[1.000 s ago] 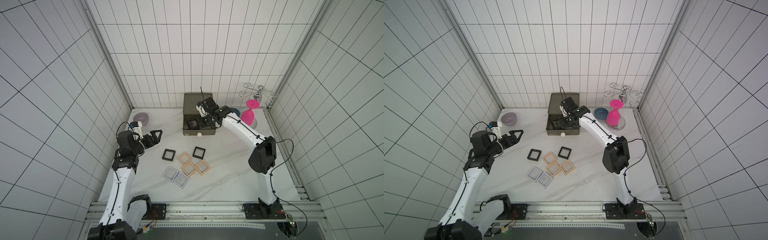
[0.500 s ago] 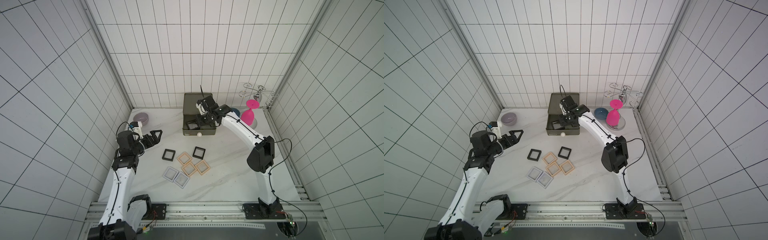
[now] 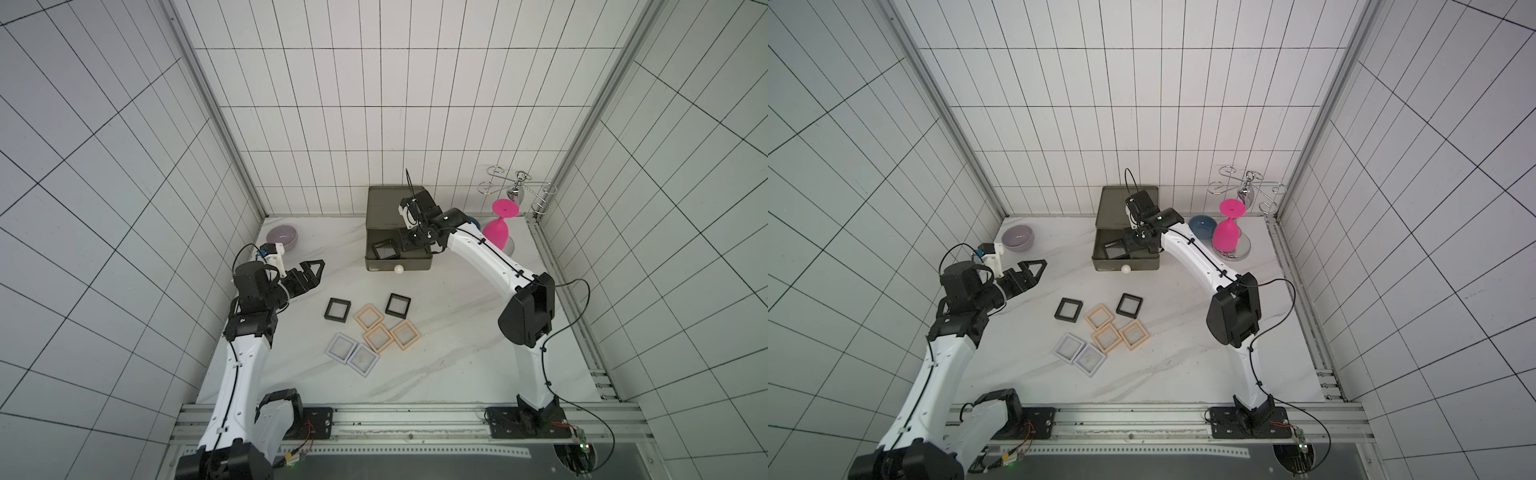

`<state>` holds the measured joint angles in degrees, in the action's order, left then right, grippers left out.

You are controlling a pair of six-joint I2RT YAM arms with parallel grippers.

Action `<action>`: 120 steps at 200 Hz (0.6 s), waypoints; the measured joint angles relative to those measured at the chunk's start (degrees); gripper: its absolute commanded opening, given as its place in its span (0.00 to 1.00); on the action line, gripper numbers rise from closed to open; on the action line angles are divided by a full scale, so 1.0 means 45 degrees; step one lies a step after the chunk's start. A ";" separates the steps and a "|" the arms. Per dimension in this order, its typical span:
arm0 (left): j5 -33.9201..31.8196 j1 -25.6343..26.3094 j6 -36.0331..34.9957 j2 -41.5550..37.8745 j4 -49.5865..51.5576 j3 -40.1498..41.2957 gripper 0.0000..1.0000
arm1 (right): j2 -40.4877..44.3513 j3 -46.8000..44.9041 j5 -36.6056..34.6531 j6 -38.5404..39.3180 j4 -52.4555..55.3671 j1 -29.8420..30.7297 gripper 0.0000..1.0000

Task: Place the brooch boxes into the drawer by color
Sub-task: Place the brooch box in the drawer, then adjust the brooch box in the drawer.

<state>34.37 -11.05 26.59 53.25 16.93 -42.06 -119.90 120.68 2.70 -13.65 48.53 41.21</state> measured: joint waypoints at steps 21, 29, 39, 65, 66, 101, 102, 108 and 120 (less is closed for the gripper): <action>0.0000 0.0000 0.0000 -0.0010 0.0000 0.0000 0.99 | 0.0000 -0.0102 -0.0010 0.0034 0.0121 0.0015 0.07; 0.0000 0.0000 0.0000 -0.0010 0.0000 0.0000 0.98 | 0.0000 -0.0170 -0.0010 0.0039 0.0160 0.0034 0.07; 0.0000 0.0000 0.0000 -0.0015 0.0000 0.0000 0.98 | 0.0000 -0.0228 -0.0005 0.0044 0.0204 0.0063 0.07; 0.0000 0.0000 0.0000 -0.0024 0.0000 0.0000 0.99 | 0.0000 -0.0277 0.0005 0.0039 0.0228 0.0160 0.08; 0.0000 0.0000 0.0000 -0.0024 0.0000 0.0000 0.99 | 0.0000 -0.0277 0.0005 0.0039 0.0228 0.0165 0.08; -0.0005 0.0000 0.0000 -0.0034 -0.0005 0.0019 0.99 | -0.0068 -0.0272 0.0005 0.0024 0.0223 0.0219 0.07; -0.0005 0.0000 0.0005 -0.0034 -0.0005 0.0019 0.99 | -0.0073 -0.0272 0.0010 0.0019 0.0223 0.0223 0.07; -0.0005 0.0000 0.0005 -0.0034 0.0005 0.0024 0.98 | -0.0107 -0.0272 0.0010 0.0019 0.0228 0.0262 0.07; -0.0005 0.0000 0.0019 -0.0034 0.0005 0.0049 0.98 | -0.0199 -0.0272 0.0015 0.0000 0.0228 0.0287 0.08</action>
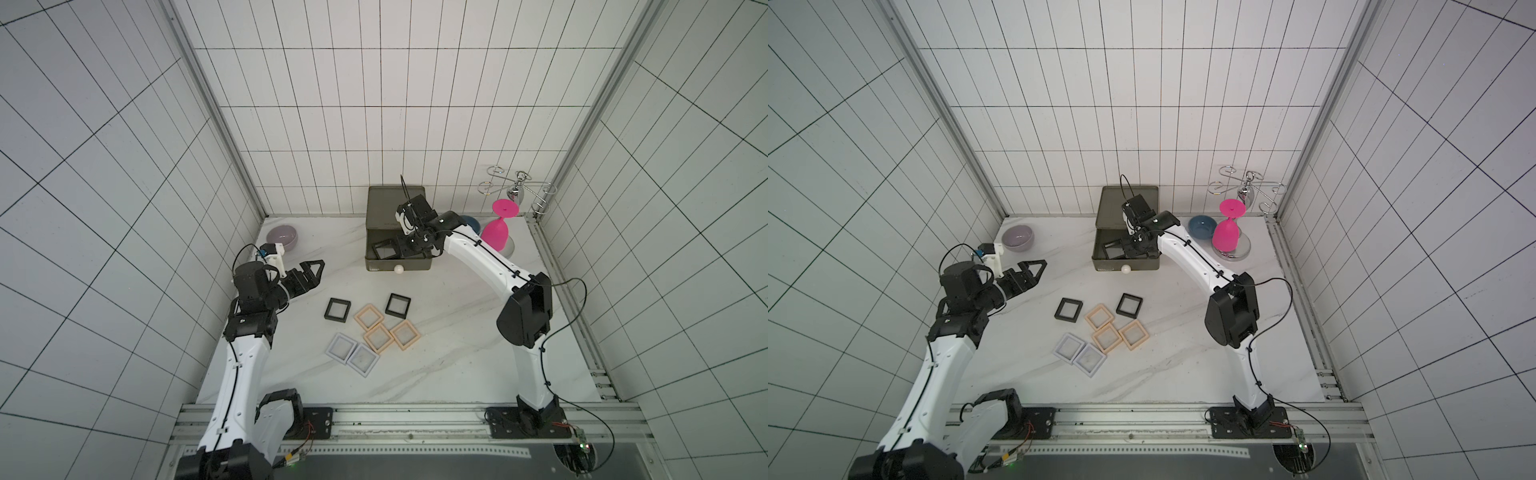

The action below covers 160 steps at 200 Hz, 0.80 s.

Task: Place the brooch boxes into the drawer by color
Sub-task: Adjust the brooch box in the drawer.

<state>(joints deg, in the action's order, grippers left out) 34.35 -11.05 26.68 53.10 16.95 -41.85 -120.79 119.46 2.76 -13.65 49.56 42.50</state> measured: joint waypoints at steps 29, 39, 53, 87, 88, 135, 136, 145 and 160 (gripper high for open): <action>-0.0024 0.0000 0.0083 0.0000 0.0000 0.0019 0.99 | -0.0175 0.0000 0.0083 -0.0024 0.0000 0.0058 0.08; -0.0063 0.0000 0.0087 0.0000 0.0000 0.0019 0.99 | -0.0214 0.0005 0.0160 -0.0024 -0.0005 0.0068 0.08; -0.0151 0.0000 0.0092 0.0005 0.0015 0.0019 0.99 | -0.0233 0.0005 0.0253 -0.0034 -0.0024 0.0078 0.08; -0.0568 0.0000 0.0097 0.0151 0.0204 0.0019 0.98 | -0.0243 0.0024 0.0544 -0.0073 -0.0097 0.0078 0.08; -0.0578 0.0000 0.0097 0.0155 0.0204 0.0019 0.99 | -0.0243 0.0024 0.0568 -0.0078 -0.0097 0.0078 0.08; -0.1039 -0.0248 0.0097 0.0981 0.0855 0.0010 0.98 | -0.0398 0.0136 0.1107 -0.0204 -0.0223 0.0078 0.09; -0.1044 -0.0248 0.0097 0.0991 0.0865 0.0010 0.98 | -0.0398 0.0141 0.1112 -0.0214 -0.0223 0.0078 0.09; -0.1117 -0.0277 0.0097 0.1132 0.0981 0.0010 0.99 | -0.0408 0.0180 0.1190 -0.0267 -0.0233 0.0078 0.11; -0.1234 -0.0296 0.0083 0.1263 0.1175 0.0005 0.99 | -0.0408 0.0209 0.1229 -0.0321 -0.0306 0.0078 0.17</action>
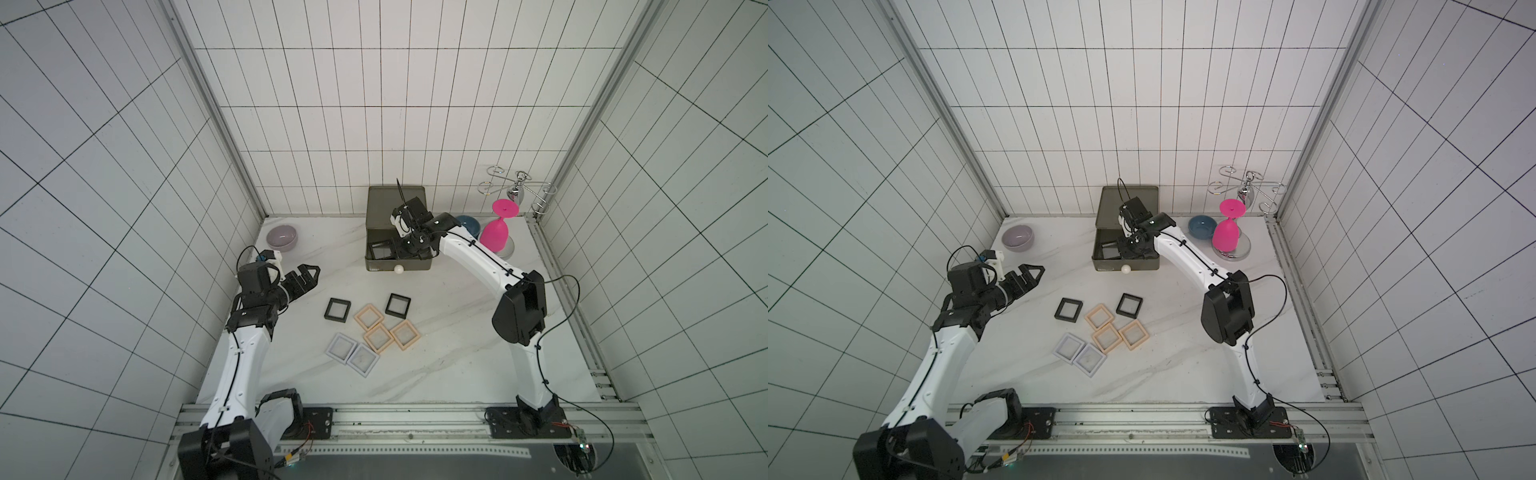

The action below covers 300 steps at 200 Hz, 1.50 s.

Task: Place the brooch boxes into the drawer by color
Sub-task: Adjust the brooch box in the drawer, then pick up the brooch box from the center of the board.

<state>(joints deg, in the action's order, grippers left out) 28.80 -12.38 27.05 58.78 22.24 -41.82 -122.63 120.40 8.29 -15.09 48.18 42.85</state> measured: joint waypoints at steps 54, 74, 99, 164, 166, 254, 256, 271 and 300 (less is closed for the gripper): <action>-0.1263 0.0121 -0.0952 0.1263 0.1700 -0.1180 0.98 | 0.0296 0.0010 -0.0248 0.0024 -0.0092 -0.0121 0.43; -0.1676 0.0350 -0.1200 0.2030 0.2307 -0.1496 0.98 | 0.0913 0.0010 -0.0393 0.0015 -0.0087 -0.0199 0.47; -0.2312 0.0971 -0.1428 0.3133 0.3240 -0.2011 0.96 | 0.2477 -0.0253 -0.0515 -0.0029 -0.0306 -0.0209 0.50; -0.3740 0.2030 -0.1807 0.5625 0.5192 -0.2948 0.62 | 0.9020 -0.7062 -0.0826 -0.1025 -0.2773 -0.0277 0.49; -0.3759 0.2030 -0.1889 0.5693 0.5236 -0.2977 0.62 | 0.9151 -0.7295 -0.0845 -0.1069 -0.2841 -0.0277 0.49; -0.4138 0.3181 -0.2025 0.7354 0.5829 -0.3808 0.52 | 1.0472 -1.0865 -0.1345 -0.1909 -0.3332 -0.0364 0.49; -0.4158 0.3186 -0.2011 0.7383 0.5838 -0.3818 0.52 | 1.0496 -1.0894 -0.1345 -0.1933 -0.3347 -0.0364 0.49; -0.4299 0.3225 -0.2021 0.7597 0.5945 -0.3818 0.50 | 1.0656 -1.1064 -0.1355 -0.1996 -0.3434 -0.0364 0.49; -0.4488 0.3400 -0.2021 0.7791 0.6086 -0.3832 0.50 | 1.0729 -1.1244 -0.1370 -0.2045 -0.3517 -0.0364 0.49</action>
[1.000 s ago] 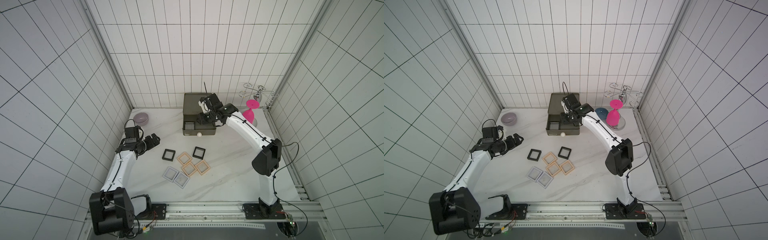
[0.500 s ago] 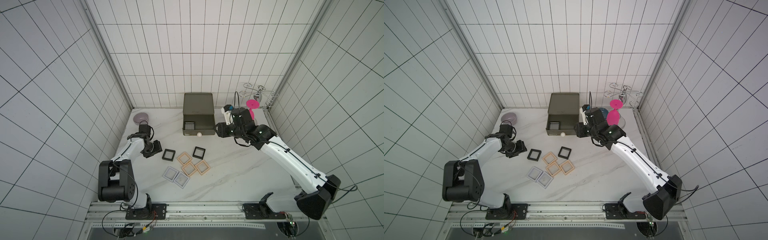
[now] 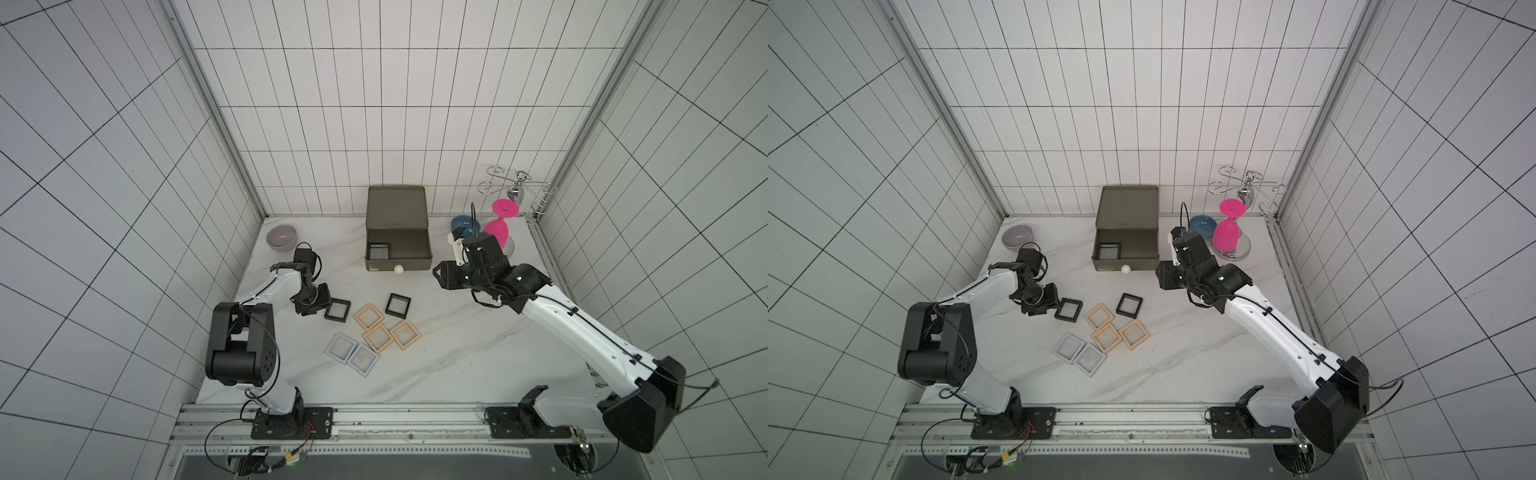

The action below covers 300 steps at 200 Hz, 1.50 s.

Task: Place the brooch boxes into the drawer by color
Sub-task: Pick up the brooch box from the center of the board.

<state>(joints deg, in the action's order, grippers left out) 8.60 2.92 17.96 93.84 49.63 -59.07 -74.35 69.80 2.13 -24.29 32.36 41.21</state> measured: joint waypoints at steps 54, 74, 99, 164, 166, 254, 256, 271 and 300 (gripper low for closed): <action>-0.0180 0.0432 0.0000 0.0534 0.0136 -0.0165 0.40 | 0.0000 -0.0053 -0.0024 -0.0131 -0.0015 -0.0005 0.49; -0.0253 0.0447 0.0039 0.0617 0.0160 -0.0165 0.34 | 0.0000 -0.0053 -0.0024 -0.0151 -0.0019 -0.0005 0.49; -0.0272 0.0447 0.0063 0.0617 0.0175 -0.0170 0.33 | 0.0000 -0.0053 -0.0029 -0.0204 -0.0024 -0.0005 0.48; -0.0243 0.0461 0.0044 0.0704 0.0204 -0.0170 0.32 | 0.0000 -0.0053 -0.0092 -0.0321 -0.0024 -0.0005 0.48; -0.0243 0.0466 0.0044 0.0724 0.0209 -0.0170 0.32 | 0.0000 -0.0053 -0.0092 -0.0321 -0.0024 -0.0005 0.48; -0.0345 0.0520 -0.0102 0.0831 0.0418 -0.0214 0.05 | 0.0000 -0.0053 -0.0223 -0.0379 -0.0005 -0.0005 0.48; -0.0345 0.0520 -0.0087 0.0831 0.0423 -0.0214 0.04 | 0.0000 -0.0053 -0.0223 -0.0379 0.0000 -0.0005 0.48; -0.0359 0.0520 -0.0102 0.0831 0.0442 -0.0228 0.00 | 0.0000 -0.0053 -0.0228 -0.0379 0.0010 -0.0005 0.48; -0.0568 0.0525 -0.0102 0.0777 0.0452 -0.0233 0.00 | 0.0000 -0.0053 -0.0209 -0.0369 0.0015 -0.0005 0.48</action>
<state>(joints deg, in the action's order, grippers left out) 6.04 5.28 17.50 97.34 51.66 -60.12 -74.35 69.56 1.19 -25.96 32.42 41.19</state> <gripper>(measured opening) 0.096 0.477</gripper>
